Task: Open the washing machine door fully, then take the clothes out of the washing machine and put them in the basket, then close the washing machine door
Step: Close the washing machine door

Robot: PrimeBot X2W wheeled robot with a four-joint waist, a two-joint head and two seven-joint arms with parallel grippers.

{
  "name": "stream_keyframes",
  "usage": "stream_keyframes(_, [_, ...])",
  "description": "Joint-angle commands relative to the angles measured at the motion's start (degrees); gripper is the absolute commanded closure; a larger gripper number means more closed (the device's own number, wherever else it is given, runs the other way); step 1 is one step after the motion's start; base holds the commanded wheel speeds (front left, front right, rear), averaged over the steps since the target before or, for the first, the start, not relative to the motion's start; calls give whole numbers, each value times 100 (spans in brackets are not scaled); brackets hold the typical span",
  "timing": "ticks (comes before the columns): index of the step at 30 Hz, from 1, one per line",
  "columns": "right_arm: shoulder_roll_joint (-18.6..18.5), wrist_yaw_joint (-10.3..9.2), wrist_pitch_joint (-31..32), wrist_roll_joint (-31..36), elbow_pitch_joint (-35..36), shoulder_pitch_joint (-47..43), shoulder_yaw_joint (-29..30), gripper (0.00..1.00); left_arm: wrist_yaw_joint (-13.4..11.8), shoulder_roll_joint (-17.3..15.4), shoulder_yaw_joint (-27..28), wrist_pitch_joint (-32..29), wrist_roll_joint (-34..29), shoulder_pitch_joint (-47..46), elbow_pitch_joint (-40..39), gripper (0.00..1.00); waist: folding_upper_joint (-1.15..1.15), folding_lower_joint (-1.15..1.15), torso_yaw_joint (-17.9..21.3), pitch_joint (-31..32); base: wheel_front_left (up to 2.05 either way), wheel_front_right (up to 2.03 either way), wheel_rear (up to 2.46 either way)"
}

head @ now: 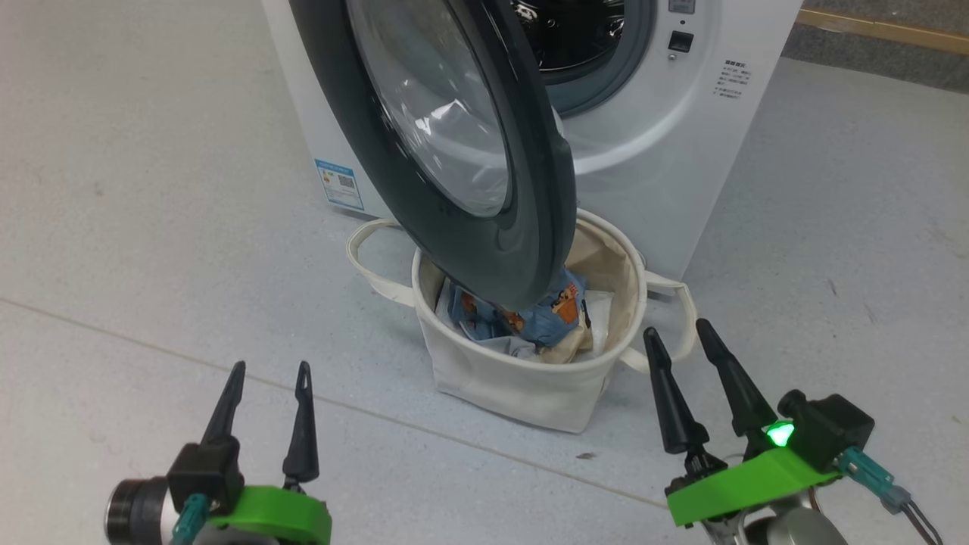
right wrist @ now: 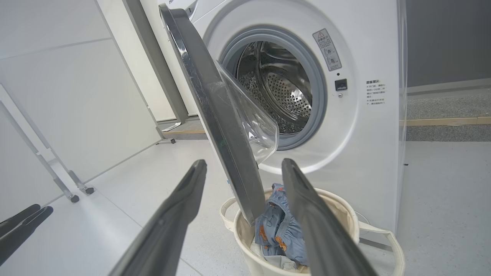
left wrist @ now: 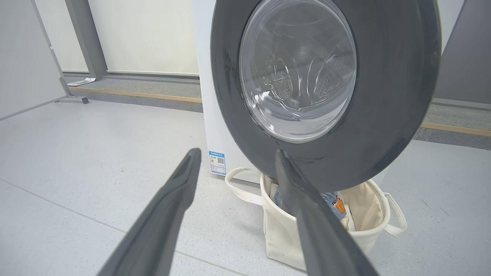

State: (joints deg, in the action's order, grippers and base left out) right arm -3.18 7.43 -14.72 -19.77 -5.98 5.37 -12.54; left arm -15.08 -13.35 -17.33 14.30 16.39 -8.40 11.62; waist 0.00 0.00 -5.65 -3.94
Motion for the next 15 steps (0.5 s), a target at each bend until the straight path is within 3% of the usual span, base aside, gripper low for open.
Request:
stream_keyframes(1, [30, 6, -28, -46, 173, 63, -139, 0, 26, -27, 257, 69, -62, -138, -150, 0, 0, 0, -3, -4, 0, 0, 0])
stream_keyframes(9, [30, 6, -28, -59, 205, 148, -336, 0, 151, 121, 345, 70, -177, -144, -111, 0, 0, 0, -60, -106, 0, 0, 0])
stream_keyframes(10, [30, 6, -28, -93, 258, 188, -414, 91, 170, 147, 347, 70, -183, -152, -99, 0, 0, 0, -73, -142, 0, 0, 0])
stream_keyframes(11, [30, 6, -28, -110, 316, 233, -507, 100, 188, 177, 350, 70, -182, -163, -80, 0, 0, 0, -86, -186, 0, 0, 0])
stream_keyframes(15, [30, 6, -28, 36, 472, 506, -906, 100, 261, 263, 350, 70, -228, -273, -42, 0, 0, 0, -132, -419, 0, 0, 0])
